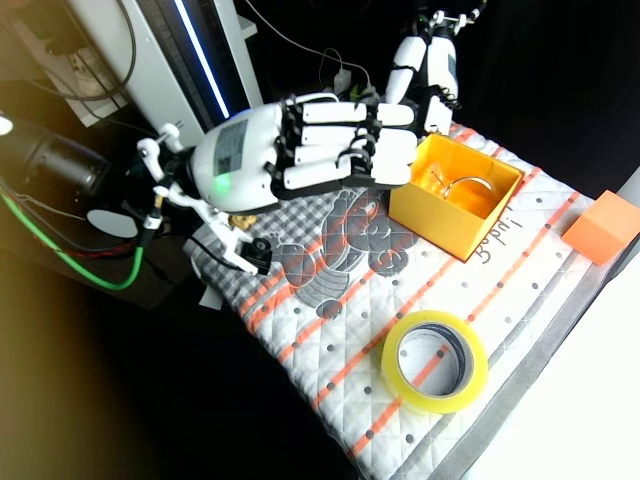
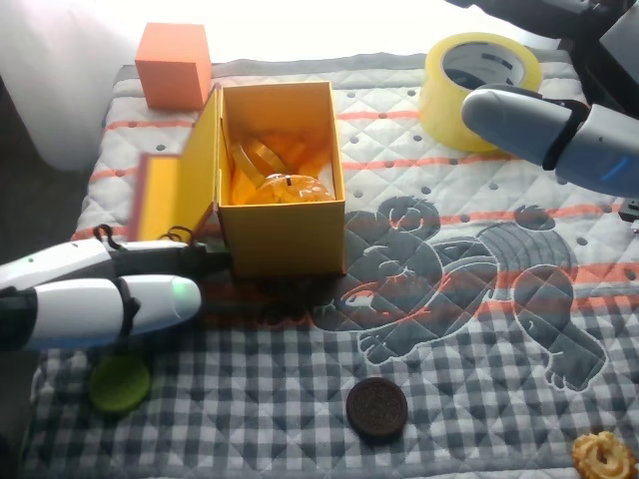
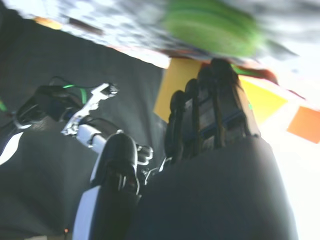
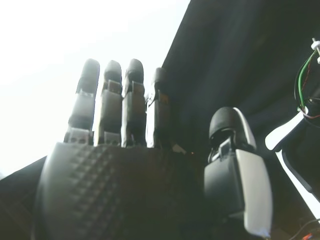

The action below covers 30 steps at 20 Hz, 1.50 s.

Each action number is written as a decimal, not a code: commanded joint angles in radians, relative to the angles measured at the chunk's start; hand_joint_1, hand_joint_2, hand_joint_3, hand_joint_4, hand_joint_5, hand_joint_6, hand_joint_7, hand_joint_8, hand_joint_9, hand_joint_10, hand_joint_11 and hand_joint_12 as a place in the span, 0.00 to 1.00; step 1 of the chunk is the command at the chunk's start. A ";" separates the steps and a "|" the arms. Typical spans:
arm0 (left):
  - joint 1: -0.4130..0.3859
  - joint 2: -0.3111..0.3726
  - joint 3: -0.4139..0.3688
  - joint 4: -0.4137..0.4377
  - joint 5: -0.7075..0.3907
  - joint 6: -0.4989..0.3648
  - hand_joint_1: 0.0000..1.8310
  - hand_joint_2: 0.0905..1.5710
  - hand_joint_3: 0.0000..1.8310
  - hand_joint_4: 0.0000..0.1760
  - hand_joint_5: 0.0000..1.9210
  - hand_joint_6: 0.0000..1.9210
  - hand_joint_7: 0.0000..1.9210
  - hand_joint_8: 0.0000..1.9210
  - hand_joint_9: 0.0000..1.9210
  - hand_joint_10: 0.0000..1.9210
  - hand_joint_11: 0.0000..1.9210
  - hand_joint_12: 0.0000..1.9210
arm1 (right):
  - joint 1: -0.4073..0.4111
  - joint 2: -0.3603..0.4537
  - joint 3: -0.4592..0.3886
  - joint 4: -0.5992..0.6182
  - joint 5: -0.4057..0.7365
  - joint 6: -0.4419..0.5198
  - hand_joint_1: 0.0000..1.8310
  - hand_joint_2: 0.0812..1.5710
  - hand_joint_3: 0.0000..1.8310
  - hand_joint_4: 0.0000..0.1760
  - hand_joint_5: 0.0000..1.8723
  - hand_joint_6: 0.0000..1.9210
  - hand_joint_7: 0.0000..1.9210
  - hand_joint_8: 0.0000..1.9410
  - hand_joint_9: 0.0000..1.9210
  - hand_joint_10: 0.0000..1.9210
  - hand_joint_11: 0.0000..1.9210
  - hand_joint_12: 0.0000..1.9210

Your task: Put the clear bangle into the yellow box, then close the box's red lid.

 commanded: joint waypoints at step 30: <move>-0.234 0.026 0.023 0.110 -0.245 -0.051 0.01 0.89 0.00 0.00 0.08 0.00 0.09 0.00 0.10 0.00 0.00 0.26 | -0.047 0.031 -0.026 0.012 0.167 0.007 0.09 0.82 0.00 0.25 0.24 0.00 0.19 0.00 0.16 0.00 0.01 0.27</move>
